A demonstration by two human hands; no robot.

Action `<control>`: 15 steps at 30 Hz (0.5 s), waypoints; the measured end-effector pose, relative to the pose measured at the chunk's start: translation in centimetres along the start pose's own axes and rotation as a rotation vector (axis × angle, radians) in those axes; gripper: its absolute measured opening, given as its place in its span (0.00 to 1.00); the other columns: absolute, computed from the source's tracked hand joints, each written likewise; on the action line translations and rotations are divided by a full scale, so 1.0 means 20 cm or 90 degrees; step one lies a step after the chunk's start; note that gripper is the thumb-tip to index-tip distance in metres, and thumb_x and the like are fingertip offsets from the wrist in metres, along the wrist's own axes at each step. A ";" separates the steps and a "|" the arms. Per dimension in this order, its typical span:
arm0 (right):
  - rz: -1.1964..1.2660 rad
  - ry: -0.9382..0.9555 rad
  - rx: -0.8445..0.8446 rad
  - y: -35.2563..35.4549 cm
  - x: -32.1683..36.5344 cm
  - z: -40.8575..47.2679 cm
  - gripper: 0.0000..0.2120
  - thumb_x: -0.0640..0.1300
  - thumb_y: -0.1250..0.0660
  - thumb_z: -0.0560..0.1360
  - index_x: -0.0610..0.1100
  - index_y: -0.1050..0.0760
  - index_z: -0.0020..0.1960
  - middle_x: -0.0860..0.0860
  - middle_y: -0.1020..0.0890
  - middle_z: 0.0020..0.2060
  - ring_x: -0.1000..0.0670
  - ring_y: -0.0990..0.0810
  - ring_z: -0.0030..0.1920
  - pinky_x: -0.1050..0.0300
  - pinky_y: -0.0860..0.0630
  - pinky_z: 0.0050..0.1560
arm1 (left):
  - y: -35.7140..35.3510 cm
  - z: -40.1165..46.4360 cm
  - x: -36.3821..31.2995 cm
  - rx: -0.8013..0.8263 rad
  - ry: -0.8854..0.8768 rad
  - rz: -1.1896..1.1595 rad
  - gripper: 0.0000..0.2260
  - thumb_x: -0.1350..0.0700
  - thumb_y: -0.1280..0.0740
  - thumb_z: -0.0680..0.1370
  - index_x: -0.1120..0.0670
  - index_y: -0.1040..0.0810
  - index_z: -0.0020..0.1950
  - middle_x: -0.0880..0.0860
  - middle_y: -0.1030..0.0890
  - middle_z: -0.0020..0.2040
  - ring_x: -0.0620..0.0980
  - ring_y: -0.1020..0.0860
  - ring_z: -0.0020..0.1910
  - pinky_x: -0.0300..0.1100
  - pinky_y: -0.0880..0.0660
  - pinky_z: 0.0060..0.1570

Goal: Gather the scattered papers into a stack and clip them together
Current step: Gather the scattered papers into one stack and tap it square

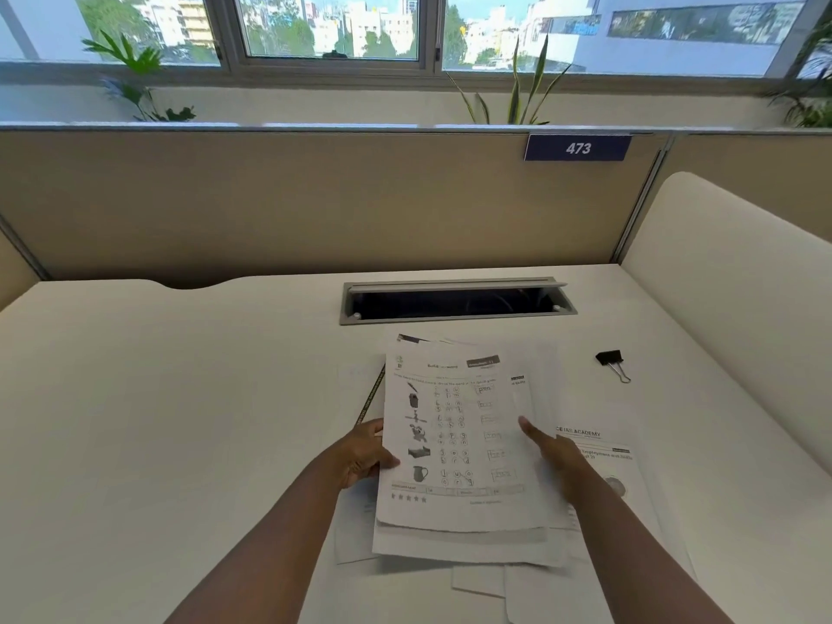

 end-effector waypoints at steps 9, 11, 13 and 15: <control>-0.022 0.010 -0.010 -0.02 -0.01 -0.01 0.20 0.32 0.30 0.70 0.29 0.28 0.61 0.36 0.19 0.51 0.42 0.21 0.45 0.49 0.23 0.51 | 0.02 0.03 -0.02 -0.042 -0.027 0.055 0.19 0.65 0.35 0.76 0.63 0.29 0.67 0.61 0.23 0.64 0.56 0.23 0.54 0.50 0.25 0.58; -0.012 0.027 -0.008 -0.04 -0.01 -0.01 0.21 0.32 0.28 0.69 0.29 0.26 0.60 0.39 0.18 0.45 0.41 0.19 0.43 0.48 0.20 0.47 | 0.01 0.02 -0.02 -0.038 -0.026 0.085 0.17 0.64 0.37 0.77 0.63 0.28 0.67 0.61 0.23 0.64 0.55 0.23 0.54 0.48 0.25 0.58; -0.037 0.066 -0.020 -0.05 0.02 -0.02 0.20 0.33 0.28 0.68 0.31 0.25 0.59 0.38 0.18 0.49 0.38 0.19 0.48 0.43 0.22 0.54 | 0.01 0.01 -0.03 -0.047 -0.033 0.099 0.16 0.63 0.38 0.78 0.63 0.28 0.66 0.61 0.23 0.64 0.54 0.24 0.53 0.46 0.25 0.53; -0.030 0.106 -0.007 -0.07 0.08 -0.04 0.17 0.35 0.29 0.71 0.32 0.25 0.58 0.39 0.18 0.48 0.40 0.19 0.47 0.46 0.22 0.52 | 0.05 0.01 -0.05 -0.090 -0.061 0.082 0.17 0.61 0.37 0.78 0.62 0.29 0.67 0.60 0.22 0.62 0.54 0.24 0.53 0.42 0.24 0.47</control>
Point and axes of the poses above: each hand's wrist, its own z-axis towards the middle knuckle, its own y-axis out of the back of the hand, x = y × z, the point moved 9 cm from there along z, towards the middle knuckle
